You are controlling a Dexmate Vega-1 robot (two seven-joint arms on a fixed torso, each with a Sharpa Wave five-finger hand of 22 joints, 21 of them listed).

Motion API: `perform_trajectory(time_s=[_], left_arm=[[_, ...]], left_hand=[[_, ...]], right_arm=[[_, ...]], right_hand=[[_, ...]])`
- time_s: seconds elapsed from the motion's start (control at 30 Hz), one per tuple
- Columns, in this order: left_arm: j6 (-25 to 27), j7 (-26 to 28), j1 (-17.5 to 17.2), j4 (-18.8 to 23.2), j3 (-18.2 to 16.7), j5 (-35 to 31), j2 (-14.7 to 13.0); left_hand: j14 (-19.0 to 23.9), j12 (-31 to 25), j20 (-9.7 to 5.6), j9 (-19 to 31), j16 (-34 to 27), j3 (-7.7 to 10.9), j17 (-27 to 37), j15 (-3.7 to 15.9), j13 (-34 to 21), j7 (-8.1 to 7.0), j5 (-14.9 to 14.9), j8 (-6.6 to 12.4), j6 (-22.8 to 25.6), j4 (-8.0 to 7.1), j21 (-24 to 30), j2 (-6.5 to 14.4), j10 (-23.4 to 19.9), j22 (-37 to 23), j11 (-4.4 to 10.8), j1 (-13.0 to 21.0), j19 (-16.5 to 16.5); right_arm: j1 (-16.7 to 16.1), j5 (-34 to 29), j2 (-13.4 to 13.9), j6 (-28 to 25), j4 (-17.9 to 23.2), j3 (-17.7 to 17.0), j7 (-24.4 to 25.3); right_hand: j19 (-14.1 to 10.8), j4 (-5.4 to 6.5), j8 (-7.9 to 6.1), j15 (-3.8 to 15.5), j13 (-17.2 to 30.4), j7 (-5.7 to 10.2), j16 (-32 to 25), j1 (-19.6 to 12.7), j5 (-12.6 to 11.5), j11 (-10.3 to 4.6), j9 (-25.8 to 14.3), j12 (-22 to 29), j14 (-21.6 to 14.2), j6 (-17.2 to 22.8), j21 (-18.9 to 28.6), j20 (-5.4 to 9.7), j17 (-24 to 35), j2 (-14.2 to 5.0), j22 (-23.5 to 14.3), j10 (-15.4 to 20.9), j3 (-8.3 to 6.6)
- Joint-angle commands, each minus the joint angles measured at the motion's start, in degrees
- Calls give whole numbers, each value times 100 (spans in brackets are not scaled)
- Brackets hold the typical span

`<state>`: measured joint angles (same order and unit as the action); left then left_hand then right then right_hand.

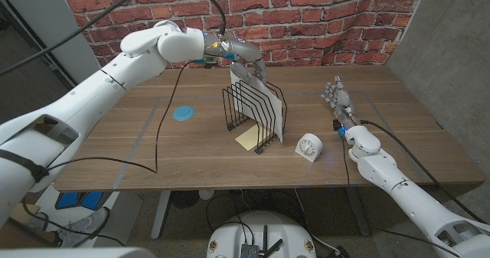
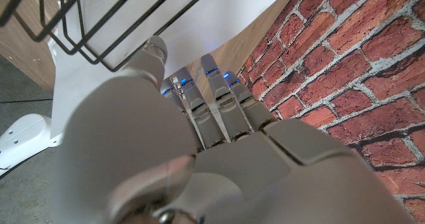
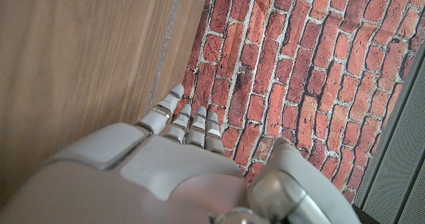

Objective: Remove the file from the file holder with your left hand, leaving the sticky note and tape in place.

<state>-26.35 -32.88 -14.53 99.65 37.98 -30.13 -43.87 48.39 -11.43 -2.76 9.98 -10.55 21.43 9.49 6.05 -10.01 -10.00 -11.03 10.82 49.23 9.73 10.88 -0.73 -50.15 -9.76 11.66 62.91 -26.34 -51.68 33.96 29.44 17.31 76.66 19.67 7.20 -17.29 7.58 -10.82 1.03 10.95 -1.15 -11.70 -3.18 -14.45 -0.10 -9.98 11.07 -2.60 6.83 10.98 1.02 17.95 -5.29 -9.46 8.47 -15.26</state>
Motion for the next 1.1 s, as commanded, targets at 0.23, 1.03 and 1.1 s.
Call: perform_trajectory(time_s=[0.23,1.03,1.1], left_arm=[[-82,211,-12,-106,36,-132,37],[33,69,-31,109,-20,-144,-56],[40,66,-38,130,-24,-157,-62]], left_hand=[[468,-54,-903,16,-84,6,47,765,-29,76,1,43,401,5,51,150,-472,-11,-9,148,-182],[1333,-93,-895,19,-92,-61,67,786,-59,98,16,-56,731,6,57,287,-1419,-14,-10,186,-559],[1344,-89,-895,20,-79,-65,64,786,-59,102,16,-33,766,5,59,290,-1453,-15,-11,183,-583]], right_arm=[[51,-15,4,-20,-23,3,1],[29,-10,15,-11,15,-7,4],[33,-6,16,-6,8,-7,-10]], right_hand=[[-40,-5,-17,-21,-7,22,-27,53,-54,-28,-20,3,-40,56,-12,-7,-3,-141,-18,47,-46],[-47,-1,-14,-29,-7,34,-30,61,-53,-24,-20,5,-40,64,-12,-20,-30,-142,-19,56,-66],[-46,-1,-13,-33,-7,32,-31,62,-53,-30,-20,2,-41,65,-13,-21,-33,-142,-19,51,-68]])
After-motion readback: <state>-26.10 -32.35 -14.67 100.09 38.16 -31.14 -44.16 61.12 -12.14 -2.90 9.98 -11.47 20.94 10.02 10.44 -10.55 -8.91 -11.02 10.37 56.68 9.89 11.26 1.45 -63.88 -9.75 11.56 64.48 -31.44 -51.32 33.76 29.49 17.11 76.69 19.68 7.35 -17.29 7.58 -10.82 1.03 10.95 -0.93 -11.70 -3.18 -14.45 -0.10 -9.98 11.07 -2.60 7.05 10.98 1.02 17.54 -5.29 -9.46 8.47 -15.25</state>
